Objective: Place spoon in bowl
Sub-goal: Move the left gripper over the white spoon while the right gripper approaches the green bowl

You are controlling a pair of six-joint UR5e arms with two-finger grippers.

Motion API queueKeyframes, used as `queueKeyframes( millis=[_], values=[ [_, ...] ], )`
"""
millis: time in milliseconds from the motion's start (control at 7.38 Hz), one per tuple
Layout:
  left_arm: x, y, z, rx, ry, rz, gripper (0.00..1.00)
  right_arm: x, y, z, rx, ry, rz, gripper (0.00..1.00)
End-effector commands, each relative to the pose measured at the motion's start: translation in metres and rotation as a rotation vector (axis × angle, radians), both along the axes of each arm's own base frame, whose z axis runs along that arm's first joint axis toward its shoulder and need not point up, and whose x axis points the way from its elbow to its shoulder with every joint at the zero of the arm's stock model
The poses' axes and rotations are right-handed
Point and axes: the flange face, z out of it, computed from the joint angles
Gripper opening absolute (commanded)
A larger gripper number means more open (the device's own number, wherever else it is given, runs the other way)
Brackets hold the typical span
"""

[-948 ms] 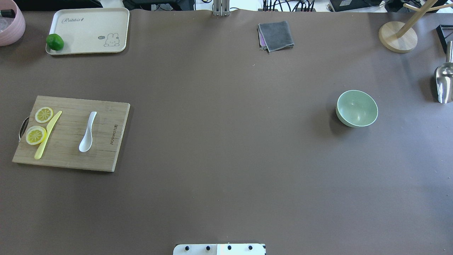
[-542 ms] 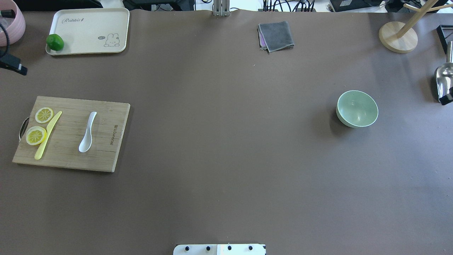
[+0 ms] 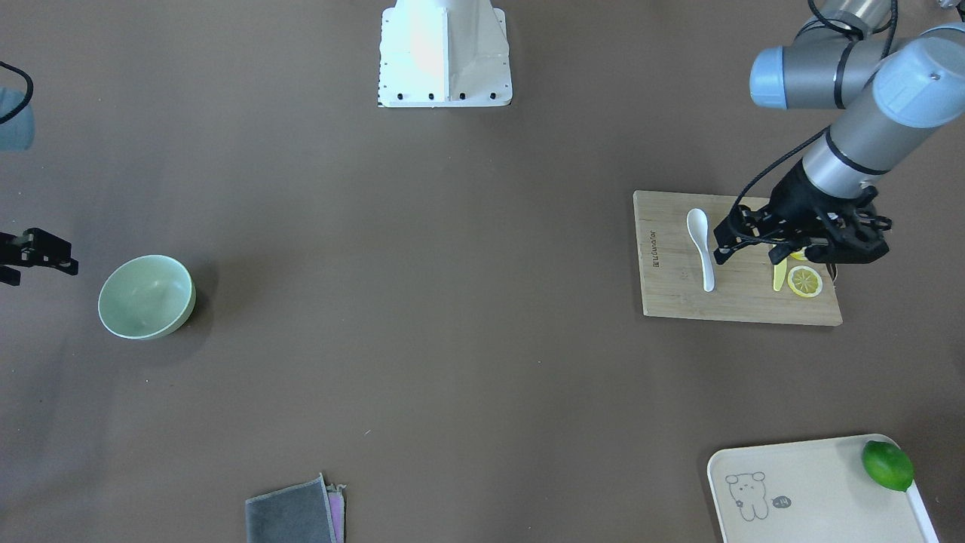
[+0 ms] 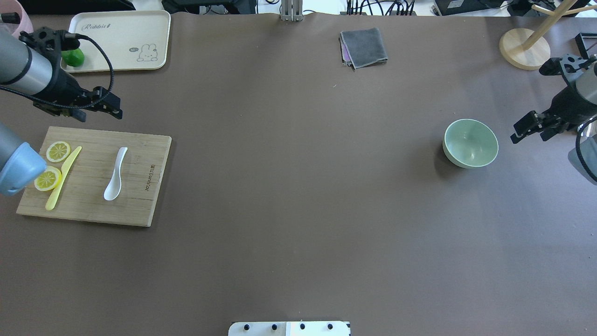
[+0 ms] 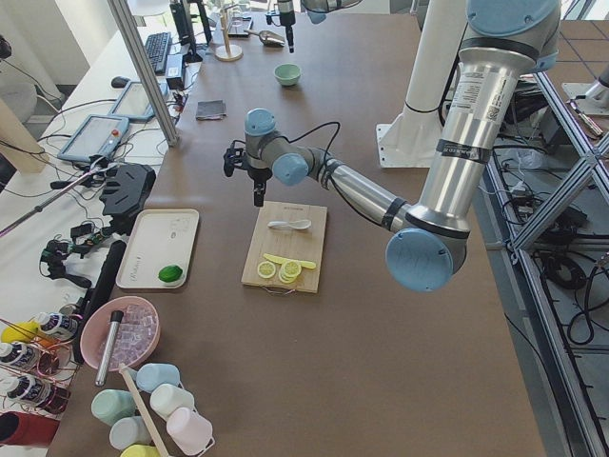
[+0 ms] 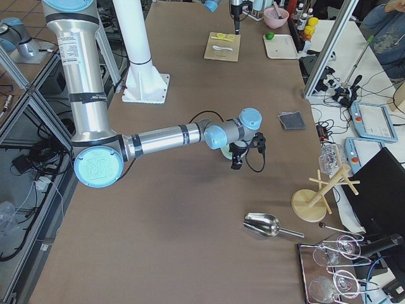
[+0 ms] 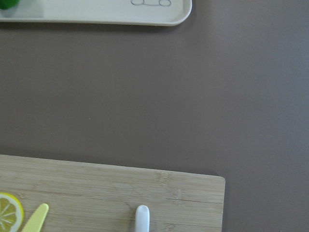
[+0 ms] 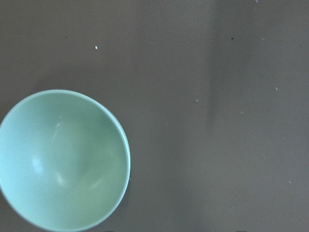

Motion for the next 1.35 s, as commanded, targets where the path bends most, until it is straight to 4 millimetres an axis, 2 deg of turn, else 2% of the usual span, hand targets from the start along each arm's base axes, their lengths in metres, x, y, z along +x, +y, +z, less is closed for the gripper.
queueKeyframes(
  millis=[0,135,271,406,542,677,812,948,1083,1219],
  values=[
    [0.014,0.005,0.0,-0.01,-0.005,0.009,0.92,-0.039,0.0,0.021,-0.041,-0.03,0.052,0.84],
    [0.014,0.006,0.002,-0.01,-0.008,0.011,0.92,-0.049,0.001,0.024,-0.043,-0.019,0.041,0.83],
    [0.014,0.006,0.003,-0.01,-0.008,0.011,0.93,-0.049,0.002,0.026,-0.045,-0.015,0.041,0.76],
    [0.014,0.007,0.002,-0.009,-0.007,0.011,0.93,-0.051,0.002,0.026,-0.048,-0.014,0.041,0.29],
    [0.013,0.007,0.005,-0.011,-0.011,0.01,0.92,-0.055,-0.003,0.017,-0.036,-0.023,0.039,0.0],
    [0.012,0.008,0.009,-0.015,-0.017,0.01,0.92,-0.055,-0.002,0.013,-0.032,-0.032,0.035,0.0],
    [0.01,0.013,0.023,-0.033,-0.031,0.011,0.87,-0.057,-0.001,0.009,-0.033,-0.037,0.035,0.0],
    [0.011,0.012,0.039,-0.048,-0.059,0.003,0.8,-0.066,-0.007,-0.01,-0.04,-0.052,0.054,0.0],
    [0.03,0.019,0.049,-0.048,-0.086,0.025,0.74,-0.093,-0.007,-0.049,-0.068,-0.082,0.079,0.0],
    [0.044,0.021,0.059,-0.053,-0.108,0.037,0.69,-0.129,-0.001,-0.096,-0.099,-0.112,0.102,0.0]
  ],
)
